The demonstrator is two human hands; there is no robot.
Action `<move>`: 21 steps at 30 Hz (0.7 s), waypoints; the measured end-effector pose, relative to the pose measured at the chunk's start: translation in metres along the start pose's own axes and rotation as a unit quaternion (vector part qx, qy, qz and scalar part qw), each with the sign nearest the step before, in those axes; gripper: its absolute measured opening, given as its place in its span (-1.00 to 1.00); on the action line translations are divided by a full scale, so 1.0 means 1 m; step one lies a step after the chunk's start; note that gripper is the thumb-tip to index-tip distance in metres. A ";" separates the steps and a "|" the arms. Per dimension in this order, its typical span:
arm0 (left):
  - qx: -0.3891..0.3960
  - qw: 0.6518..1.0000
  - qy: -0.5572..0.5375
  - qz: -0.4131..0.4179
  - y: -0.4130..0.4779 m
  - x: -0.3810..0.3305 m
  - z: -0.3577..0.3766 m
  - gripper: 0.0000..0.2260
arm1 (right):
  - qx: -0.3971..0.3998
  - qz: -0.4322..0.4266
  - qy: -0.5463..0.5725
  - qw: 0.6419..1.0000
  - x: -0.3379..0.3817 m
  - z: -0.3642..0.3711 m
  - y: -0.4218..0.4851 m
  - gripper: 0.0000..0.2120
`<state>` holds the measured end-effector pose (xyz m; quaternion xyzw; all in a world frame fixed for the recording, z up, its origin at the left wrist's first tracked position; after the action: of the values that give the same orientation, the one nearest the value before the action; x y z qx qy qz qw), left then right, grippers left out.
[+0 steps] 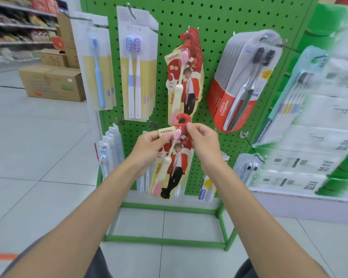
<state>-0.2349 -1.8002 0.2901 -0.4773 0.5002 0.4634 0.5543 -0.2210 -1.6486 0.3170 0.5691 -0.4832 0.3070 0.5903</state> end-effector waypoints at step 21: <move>-0.046 0.998 0.021 -0.049 -0.017 0.022 0.018 -0.38 | 0.232 0.081 -0.024 0.969 -0.067 -0.026 -0.097 -0.91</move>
<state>-0.2140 -1.7839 0.2702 -0.5355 0.4658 0.4486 0.5432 -0.1500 -1.6265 0.2219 0.6567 -0.4568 0.4440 0.4036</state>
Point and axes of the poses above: each hand's wrist, its own y-axis towards the middle knuckle, its own z-axis out of the palm, x = y × z, the point moved 4 cm from there along y, towards the middle knuckle, and after that the axes turned 9 degrees about -z, right-handed, at the moved point
